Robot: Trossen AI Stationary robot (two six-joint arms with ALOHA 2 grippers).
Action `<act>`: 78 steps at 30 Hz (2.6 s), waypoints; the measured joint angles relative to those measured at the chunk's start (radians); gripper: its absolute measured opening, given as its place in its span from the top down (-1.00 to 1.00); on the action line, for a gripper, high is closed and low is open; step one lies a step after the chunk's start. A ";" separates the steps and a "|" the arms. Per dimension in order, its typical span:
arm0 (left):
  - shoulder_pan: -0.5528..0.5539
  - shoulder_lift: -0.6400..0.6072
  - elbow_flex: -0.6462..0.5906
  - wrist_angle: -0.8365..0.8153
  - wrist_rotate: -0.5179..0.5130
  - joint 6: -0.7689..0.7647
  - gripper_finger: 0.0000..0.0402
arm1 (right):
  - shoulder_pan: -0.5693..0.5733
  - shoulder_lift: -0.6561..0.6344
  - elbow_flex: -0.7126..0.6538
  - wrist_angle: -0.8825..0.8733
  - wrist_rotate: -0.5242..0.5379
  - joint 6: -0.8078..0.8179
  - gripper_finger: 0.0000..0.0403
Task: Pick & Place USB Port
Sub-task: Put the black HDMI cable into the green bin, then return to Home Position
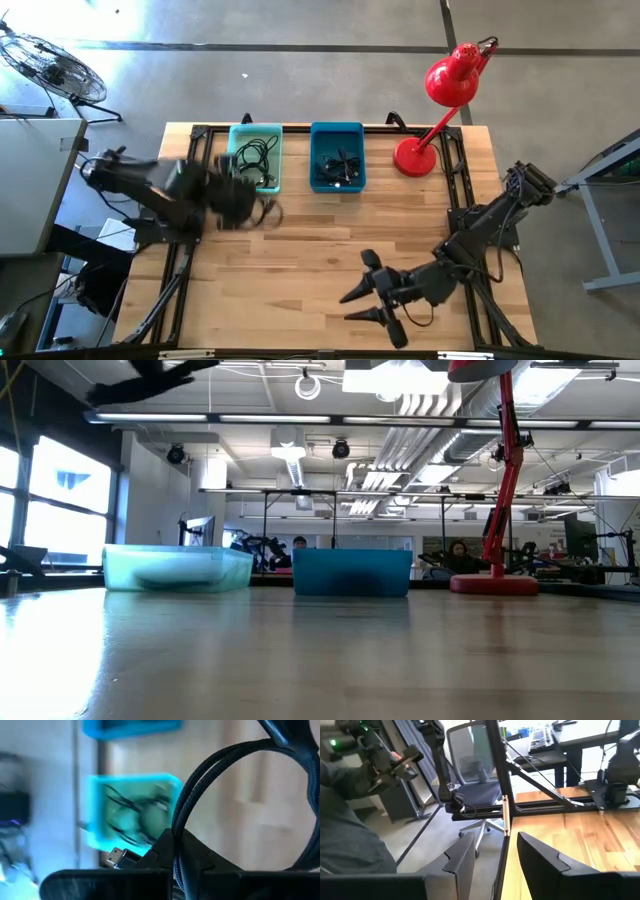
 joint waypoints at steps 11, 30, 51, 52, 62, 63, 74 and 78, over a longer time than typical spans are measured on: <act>0.696 -0.043 -0.012 0.124 0.103 0.613 0.98 | -0.060 0.000 0.000 -0.018 0.048 0.013 0.31; 1.188 0.236 -0.383 0.621 0.579 0.921 0.98 | -0.394 -0.096 0.000 -0.271 -0.172 -0.390 0.31; 1.189 0.186 -0.294 0.504 0.629 0.868 0.16 | -0.539 -0.080 0.000 -0.239 -0.418 -0.256 0.31; 1.189 0.167 -0.261 0.447 0.635 0.868 0.11 | -0.531 -0.080 0.000 -0.235 -0.417 -0.255 0.31; 1.082 -0.234 0.061 0.232 0.944 0.820 -0.05 | -0.480 -0.100 0.000 -0.160 -0.378 -0.209 0.31; 1.061 -0.286 0.075 0.243 0.934 0.798 -0.05 | -0.480 -0.116 0.000 -0.147 -0.383 -0.198 0.31; 0.972 -0.766 0.065 0.244 0.767 0.589 0.14 | -0.482 -0.364 0.001 -0.083 -0.205 -0.279 0.34; 0.973 -0.888 0.044 0.171 0.754 0.593 0.54 | -0.483 -0.454 0.001 -0.230 -0.113 -0.275 0.56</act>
